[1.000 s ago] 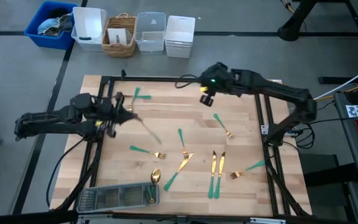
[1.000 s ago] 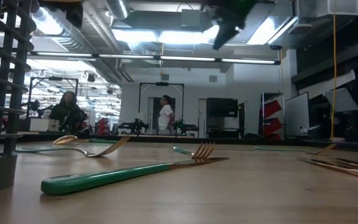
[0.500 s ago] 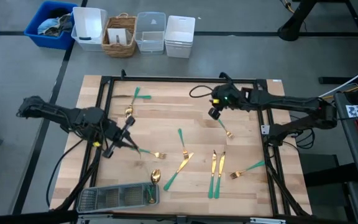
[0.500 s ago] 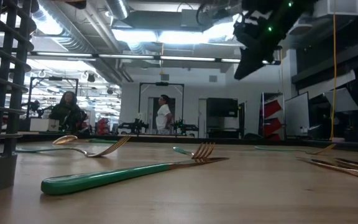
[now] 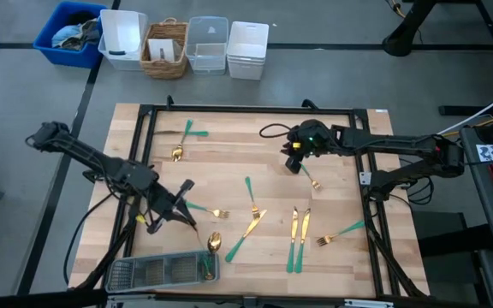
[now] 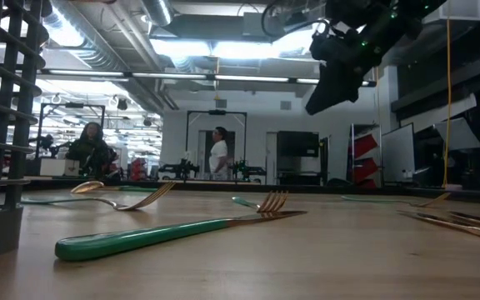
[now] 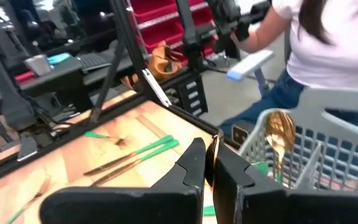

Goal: Sort silverware
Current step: Put the right spoon into the cutlery rack, then put the top fork into the cutlery rack

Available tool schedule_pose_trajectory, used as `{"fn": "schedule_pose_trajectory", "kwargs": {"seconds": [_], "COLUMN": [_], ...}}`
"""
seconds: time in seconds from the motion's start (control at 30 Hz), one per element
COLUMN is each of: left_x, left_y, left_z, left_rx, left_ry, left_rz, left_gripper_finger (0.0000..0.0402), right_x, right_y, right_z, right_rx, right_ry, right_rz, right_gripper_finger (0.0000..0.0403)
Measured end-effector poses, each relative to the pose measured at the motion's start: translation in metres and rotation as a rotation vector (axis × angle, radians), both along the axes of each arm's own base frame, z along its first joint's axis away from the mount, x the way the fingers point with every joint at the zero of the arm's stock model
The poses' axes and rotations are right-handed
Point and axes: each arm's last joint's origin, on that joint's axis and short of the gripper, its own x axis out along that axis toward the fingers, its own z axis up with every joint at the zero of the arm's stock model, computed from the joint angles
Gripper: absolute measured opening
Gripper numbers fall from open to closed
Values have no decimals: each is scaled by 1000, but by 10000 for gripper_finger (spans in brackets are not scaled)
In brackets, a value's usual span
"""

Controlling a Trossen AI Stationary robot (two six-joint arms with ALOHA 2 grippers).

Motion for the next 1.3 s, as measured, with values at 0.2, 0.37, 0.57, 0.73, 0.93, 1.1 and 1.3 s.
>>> {"fn": "schedule_pose_trajectory", "kwargs": {"seconds": [0.2, 0.37, 0.57, 0.73, 0.93, 1.1, 1.3], "left_x": [4, 8, 12, 16, 18, 19, 18], "left_y": [-8, -15, -25, -31, -33, -33, -28], "left_z": [-8, -12, -17, -22, -20, -18, -13], "left_rx": [57, 117, 125, 128, 111, 103, 95], "left_ry": [20, -24, -37, -35, -53, -83, -88], "left_rz": [-38, -79, -115, -132, -129, -128, 26], "left_gripper_finger": [2, 16, 23, 26, 66, 109, 124], "right_x": [2, 3, 3, 3, 3, 2, -5], "right_y": [2, 2, 2, 2, 2, 2, 4], "right_z": [2, 2, 2, 2, 2, 1, -9], "right_rx": [55, 57, 57, 57, 57, 69, 204], "right_ry": [-40, -47, -47, -47, -46, -39, 58], "right_rz": [72, 77, 77, 77, 77, 69, -40], "right_gripper_finger": [97, 97, 97, 97, 97, 97, 97]}}
